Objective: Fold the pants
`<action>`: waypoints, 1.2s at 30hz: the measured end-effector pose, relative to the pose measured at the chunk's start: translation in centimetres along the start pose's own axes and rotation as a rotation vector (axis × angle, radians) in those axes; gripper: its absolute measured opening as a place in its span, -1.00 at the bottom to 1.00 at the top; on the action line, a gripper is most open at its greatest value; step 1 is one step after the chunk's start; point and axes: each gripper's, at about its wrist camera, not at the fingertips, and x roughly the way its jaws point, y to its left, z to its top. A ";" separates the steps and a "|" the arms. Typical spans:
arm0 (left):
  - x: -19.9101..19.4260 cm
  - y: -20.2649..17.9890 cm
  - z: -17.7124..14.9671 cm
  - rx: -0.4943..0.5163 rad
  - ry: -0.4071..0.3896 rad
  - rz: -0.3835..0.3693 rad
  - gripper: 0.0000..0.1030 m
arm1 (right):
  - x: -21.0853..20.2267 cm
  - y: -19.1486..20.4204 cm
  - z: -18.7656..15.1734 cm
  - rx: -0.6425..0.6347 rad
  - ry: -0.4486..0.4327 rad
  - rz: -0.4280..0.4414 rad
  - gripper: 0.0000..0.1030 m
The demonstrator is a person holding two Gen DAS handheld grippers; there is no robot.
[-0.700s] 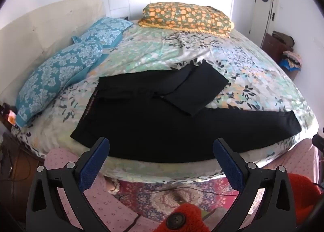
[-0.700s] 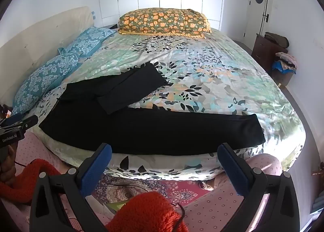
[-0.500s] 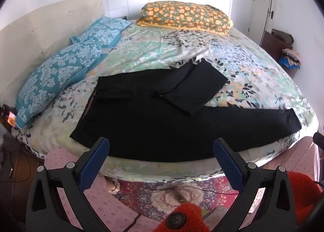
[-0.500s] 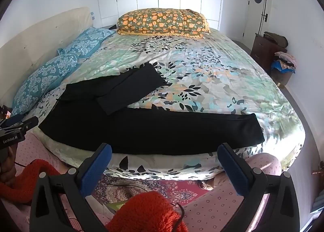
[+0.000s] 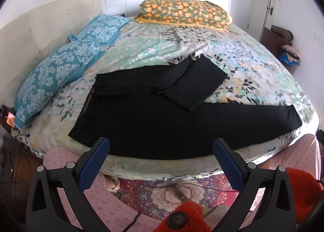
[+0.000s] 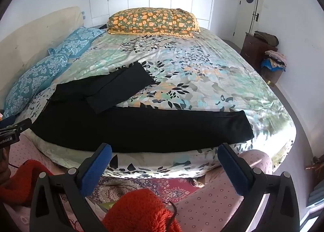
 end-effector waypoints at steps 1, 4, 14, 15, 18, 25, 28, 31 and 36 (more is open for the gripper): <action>0.0 -0.2 0.0 0.004 0.000 -0.001 0.99 | 0.1 -0.4 0.0 0.015 0.004 -0.015 1.00; 0.1 -0.3 0.0 0.014 0.002 -0.002 0.99 | 0.2 -1.2 0.0 0.038 0.007 -0.086 1.00; 0.9 -0.5 0.2 0.013 0.035 0.020 0.99 | 0.4 -2.4 -0.2 0.039 0.021 -0.199 1.00; 1.0 -0.6 0.1 0.016 0.041 0.032 0.99 | 0.5 -2.4 -0.2 0.036 0.022 -0.203 1.00; 1.5 -0.6 0.0 0.036 0.087 0.044 0.99 | 0.7 -2.3 -0.2 0.028 0.031 -0.205 1.00; 1.5 -0.7 -0.7 0.054 0.103 0.051 0.99 | 1.1 0.2 -0.1 -0.063 0.036 -0.149 1.00; 1.2 -0.4 -1.1 0.044 0.107 0.055 0.99 | 1.4 2.2 0.1 -0.130 0.034 -0.109 1.00; 0.9 0.2 -1.3 0.025 0.105 0.068 0.99 | 1.7 4.5 0.2 -0.204 0.028 -0.072 1.00; 0.8 1.4 -1.5 -0.023 0.106 0.077 0.99 | 1.9 7.1 0.3 -0.297 0.019 -0.031 1.00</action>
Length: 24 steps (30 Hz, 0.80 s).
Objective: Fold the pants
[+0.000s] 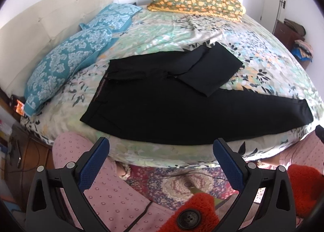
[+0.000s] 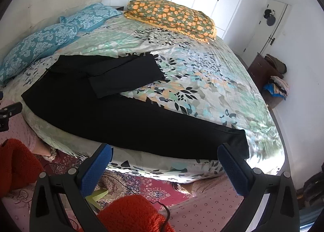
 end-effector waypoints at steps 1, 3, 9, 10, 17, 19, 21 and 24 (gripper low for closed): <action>0.0 0.1 -0.1 -0.003 0.001 0.001 0.99 | 0.1 0.2 0.2 -0.011 -0.001 0.006 1.00; 0.0 0.1 -0.2 -0.003 0.002 -0.001 0.99 | 0.2 0.7 0.3 -0.026 -0.001 0.016 1.00; 0.5 -0.2 -0.4 0.016 0.014 -0.024 0.99 | 0.2 1.4 0.5 -0.052 0.000 0.033 1.00; 0.6 -0.3 -0.4 0.020 0.017 -0.027 0.98 | 0.2 1.5 0.5 -0.056 0.001 0.036 1.00; 0.6 -0.5 -0.4 0.041 0.014 -0.034 0.98 | 0.5 1.9 0.5 -0.076 0.009 0.043 1.00; 0.7 -0.5 -0.4 0.045 0.014 -0.037 0.98 | 0.5 2.1 0.5 -0.084 0.010 0.044 1.00; 0.7 -0.6 -0.4 0.051 0.012 -0.039 0.98 | 0.5 2.2 0.5 -0.090 0.010 0.045 1.00; 0.6 -0.8 -0.4 0.058 0.011 -0.043 0.98 | 0.5 2.3 0.5 -0.091 0.009 0.046 1.00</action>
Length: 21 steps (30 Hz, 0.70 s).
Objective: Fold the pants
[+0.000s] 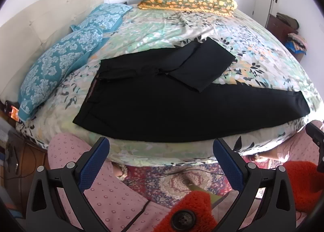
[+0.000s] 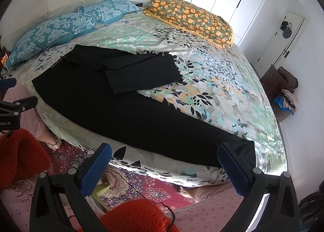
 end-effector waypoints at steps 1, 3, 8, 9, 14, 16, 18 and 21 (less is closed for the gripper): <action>0.0 -0.1 0.0 0.003 0.000 -0.002 0.98 | 0.0 0.0 0.0 0.000 0.000 0.001 1.00; 0.0 -0.3 0.0 0.008 0.000 -0.006 0.98 | 0.0 0.0 0.0 0.001 -0.001 0.005 1.00; 0.1 -0.5 0.0 0.009 0.006 -0.013 0.98 | -0.1 -0.2 -0.5 0.024 0.000 0.047 1.00; 0.2 -0.5 0.0 0.008 0.010 -0.013 0.98 | 0.0 -0.3 -0.7 0.035 0.002 0.057 1.00; 0.1 -0.7 0.0 0.012 0.009 -0.010 0.98 | 0.2 -1.0 -1.6 0.077 0.022 0.091 1.00; 0.1 -0.8 0.0 0.014 0.008 -0.011 0.98 | 0.1 -1.5 -1.8 0.100 0.020 0.086 1.00; 0.2 -0.9 0.0 0.016 0.010 -0.012 0.98 | 0.0 -2.0 -2.0 0.122 0.019 0.083 1.00; 0.2 -1.1 0.1 0.026 0.011 -0.014 0.98 | -0.1 -2.3 -2.2 0.137 0.025 0.076 1.00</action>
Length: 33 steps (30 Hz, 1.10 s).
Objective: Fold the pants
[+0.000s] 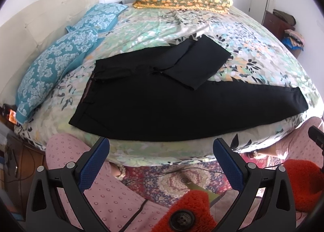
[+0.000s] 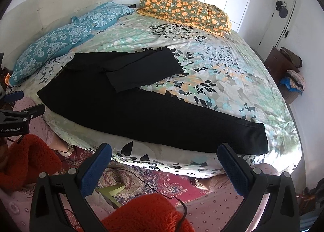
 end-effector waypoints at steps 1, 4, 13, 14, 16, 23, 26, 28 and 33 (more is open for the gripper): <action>0.0 -0.1 0.0 0.004 0.000 0.000 0.98 | 0.0 -0.1 0.0 0.003 0.001 -0.002 1.00; 0.0 -0.2 0.0 0.011 -0.001 -0.001 0.98 | -0.2 -0.4 -0.2 0.014 0.001 -0.011 1.00; -0.2 -1.1 0.0 0.041 -0.005 -0.007 0.98 | -0.6 -2.1 -1.1 0.075 0.013 -0.034 1.00; -0.2 -1.2 -0.1 0.046 -0.006 -0.008 0.98 | -0.6 -2.1 -1.2 0.078 0.013 -0.036 1.00; -0.4 -1.6 -0.2 0.061 -0.011 -0.009 0.98 | -0.7 -2.2 -1.4 0.081 0.015 -0.043 1.00; -0.6 -2.2 -0.1 0.092 -0.018 -0.019 0.98 | -1.3 -3.4 -2.4 0.137 0.022 -0.059 1.00; -0.6 -2.3 -0.1 0.094 -0.020 -0.020 0.98 | -1.2 -3.8 -2.5 0.152 0.025 -0.061 1.00; -0.6 -2.2 -0.1 0.096 -0.020 -0.021 0.98 | -1.2 -3.5 -2.4 0.148 0.026 -0.061 1.00; -0.6 -2.3 -0.2 0.092 -0.020 -0.020 0.98 | -1.0 -3.3 -2.3 0.137 0.030 -0.056 1.00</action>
